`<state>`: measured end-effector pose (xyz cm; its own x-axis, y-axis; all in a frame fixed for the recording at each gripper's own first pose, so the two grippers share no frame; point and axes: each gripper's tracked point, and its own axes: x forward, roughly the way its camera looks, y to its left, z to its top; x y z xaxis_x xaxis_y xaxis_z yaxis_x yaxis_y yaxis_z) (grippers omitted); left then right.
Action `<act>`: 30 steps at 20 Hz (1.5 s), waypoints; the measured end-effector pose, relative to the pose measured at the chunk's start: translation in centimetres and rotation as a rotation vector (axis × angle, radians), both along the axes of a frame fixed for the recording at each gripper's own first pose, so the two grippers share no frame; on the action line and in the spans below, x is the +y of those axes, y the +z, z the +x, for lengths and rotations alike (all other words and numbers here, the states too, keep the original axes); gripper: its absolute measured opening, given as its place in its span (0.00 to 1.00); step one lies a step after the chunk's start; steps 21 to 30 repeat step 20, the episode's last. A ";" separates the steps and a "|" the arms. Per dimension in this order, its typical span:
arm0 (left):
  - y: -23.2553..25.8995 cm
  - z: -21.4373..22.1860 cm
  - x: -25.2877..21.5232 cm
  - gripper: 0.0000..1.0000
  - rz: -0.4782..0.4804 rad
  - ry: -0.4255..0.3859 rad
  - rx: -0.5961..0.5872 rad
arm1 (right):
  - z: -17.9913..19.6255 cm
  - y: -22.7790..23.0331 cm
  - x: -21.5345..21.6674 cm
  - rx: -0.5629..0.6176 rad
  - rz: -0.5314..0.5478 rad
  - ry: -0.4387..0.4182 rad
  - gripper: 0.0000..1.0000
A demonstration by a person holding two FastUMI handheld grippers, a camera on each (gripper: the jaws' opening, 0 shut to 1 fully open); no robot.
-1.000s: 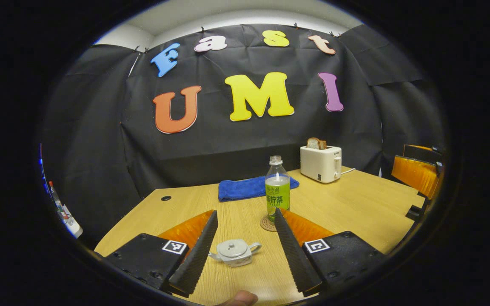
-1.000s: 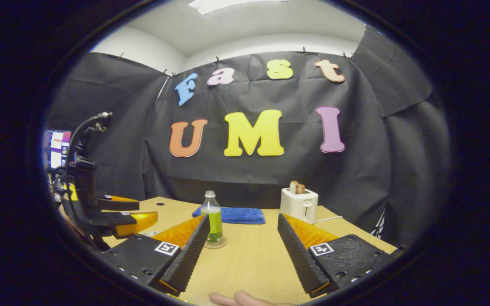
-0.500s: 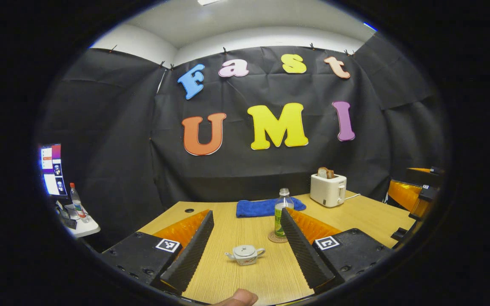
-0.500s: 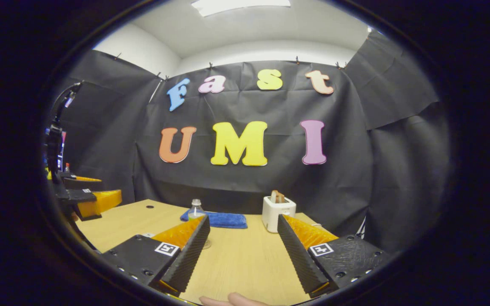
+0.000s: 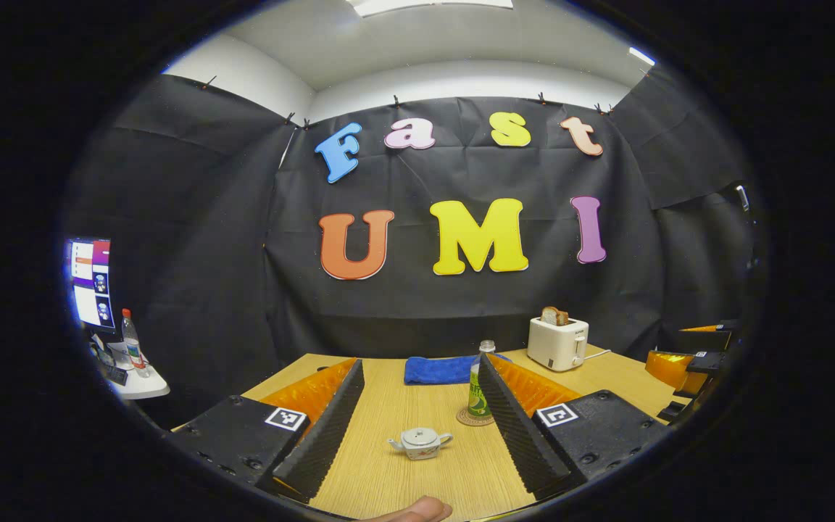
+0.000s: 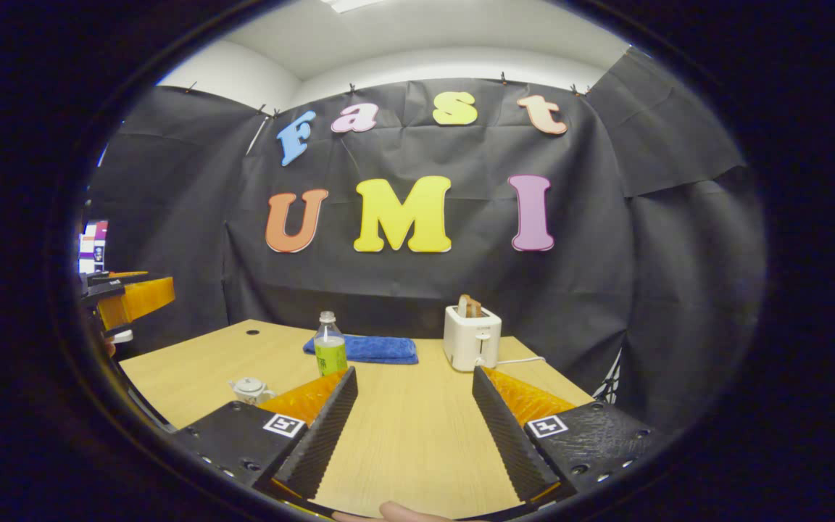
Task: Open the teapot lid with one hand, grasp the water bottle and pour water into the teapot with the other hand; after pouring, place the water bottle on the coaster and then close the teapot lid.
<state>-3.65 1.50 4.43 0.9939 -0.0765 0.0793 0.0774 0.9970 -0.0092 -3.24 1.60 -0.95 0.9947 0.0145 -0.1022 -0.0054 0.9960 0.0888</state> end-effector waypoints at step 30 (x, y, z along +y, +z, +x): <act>-1.8 1.0 -2.3 0.99 0.077 -0.005 0.030 | 0.2 -0.6 -0.6 0.004 -0.043 -0.005 0.97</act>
